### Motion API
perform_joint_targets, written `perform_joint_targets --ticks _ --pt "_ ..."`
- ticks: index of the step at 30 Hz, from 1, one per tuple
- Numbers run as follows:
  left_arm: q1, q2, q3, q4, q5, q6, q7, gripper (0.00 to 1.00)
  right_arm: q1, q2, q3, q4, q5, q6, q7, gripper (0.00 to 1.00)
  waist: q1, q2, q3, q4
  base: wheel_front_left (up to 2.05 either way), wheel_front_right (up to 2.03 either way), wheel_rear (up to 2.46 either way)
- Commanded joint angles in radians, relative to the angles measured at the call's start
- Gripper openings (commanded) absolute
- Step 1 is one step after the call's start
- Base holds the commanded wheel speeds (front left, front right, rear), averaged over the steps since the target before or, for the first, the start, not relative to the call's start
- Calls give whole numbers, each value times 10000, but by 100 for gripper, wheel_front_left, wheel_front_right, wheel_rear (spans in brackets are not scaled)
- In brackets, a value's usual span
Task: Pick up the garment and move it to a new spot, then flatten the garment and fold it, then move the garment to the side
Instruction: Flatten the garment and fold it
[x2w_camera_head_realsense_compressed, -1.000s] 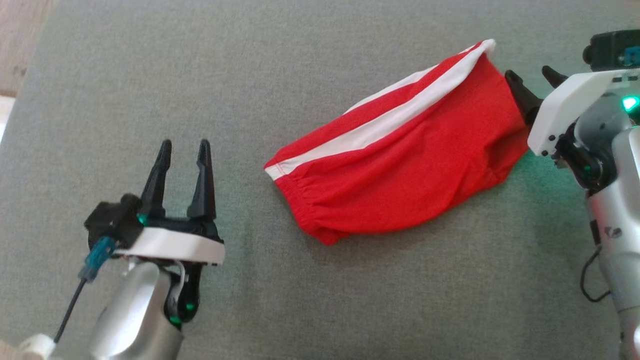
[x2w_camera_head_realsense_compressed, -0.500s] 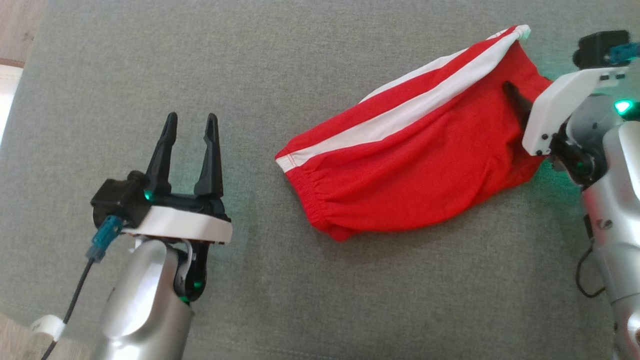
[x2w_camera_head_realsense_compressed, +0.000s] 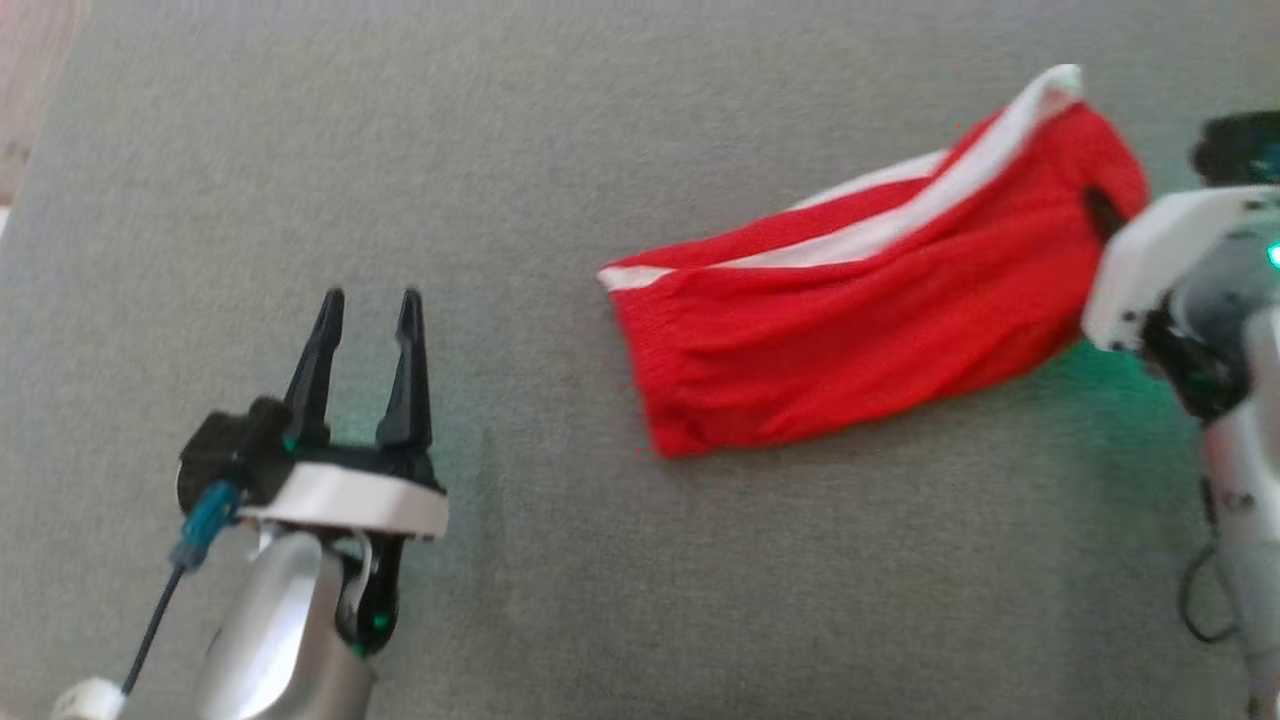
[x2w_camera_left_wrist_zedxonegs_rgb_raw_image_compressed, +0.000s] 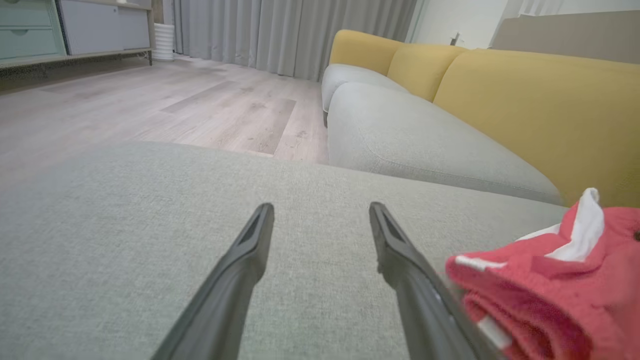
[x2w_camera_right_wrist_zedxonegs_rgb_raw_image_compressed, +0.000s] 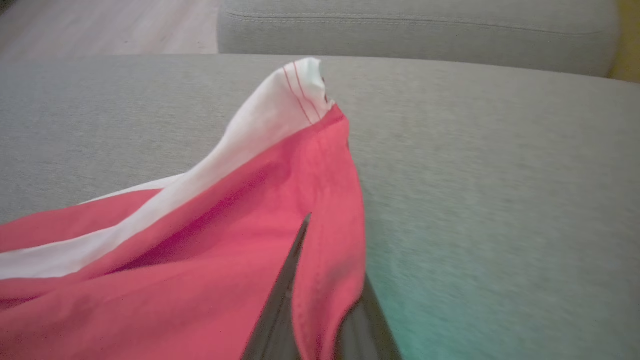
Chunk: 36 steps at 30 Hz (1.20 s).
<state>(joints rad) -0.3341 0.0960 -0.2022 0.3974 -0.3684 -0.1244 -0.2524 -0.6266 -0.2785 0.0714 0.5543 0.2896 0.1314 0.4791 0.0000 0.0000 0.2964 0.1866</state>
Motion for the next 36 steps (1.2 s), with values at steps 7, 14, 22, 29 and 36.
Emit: perform_joint_targets --ticks 7,14,22,29,36 --pt "430 358 257 -363 103 -55 -93 100 1509 -278 -2024 -2487 -2056 -7 429 0 0 0 -812 -523 0 0 0" --pt "543 353 26 -320 67 -60 -93 100 2175 256 -1855 -3994 -2681 -7 856 0 0 0 -1028 -440 0 0 0" --pt "542 444 -85 -286 -120 -62 -93 100 1892 1006 1212 -4590 -2276 -7 1159 0 0 0 -1131 -286 0 0 0" --pt "501 404 -101 -311 -202 -62 -93 100 1275 1846 3179 -3143 -1813 -7 1176 0 0 0 -1001 -89 0 0 0" --pt "581 415 -87 -331 -228 -62 -93 100 1126 2189 3530 -2653 -262 -7 640 100 0 0 -1060 -45 0 0 0"
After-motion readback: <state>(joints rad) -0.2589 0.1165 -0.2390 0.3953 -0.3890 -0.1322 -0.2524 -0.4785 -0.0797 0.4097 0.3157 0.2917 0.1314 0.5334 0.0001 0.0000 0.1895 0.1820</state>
